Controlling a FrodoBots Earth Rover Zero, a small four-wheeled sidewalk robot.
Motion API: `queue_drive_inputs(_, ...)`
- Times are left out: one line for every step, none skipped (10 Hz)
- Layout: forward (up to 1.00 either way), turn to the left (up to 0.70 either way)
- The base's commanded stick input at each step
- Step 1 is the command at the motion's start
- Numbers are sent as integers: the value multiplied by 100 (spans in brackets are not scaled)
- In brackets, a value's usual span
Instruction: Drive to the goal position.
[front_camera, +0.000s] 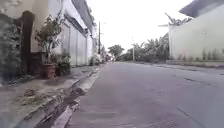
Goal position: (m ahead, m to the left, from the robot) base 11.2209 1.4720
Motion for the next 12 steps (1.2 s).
queue_drive_inputs(100, -27)
queue_drive_inputs(100, -27)
queue_drive_inputs(100, -27)
queue_drive_inputs(100, 4)
queue_drive_inputs(100, 13)
queue_drive_inputs(100, 13)
queue_drive_inputs(100, 13)
queue_drive_inputs(100, 13)
queue_drive_inputs(100, 13)
queue_drive_inputs(100, 13)
queue_drive_inputs(100, 13)
queue_drive_inputs(100, 13)
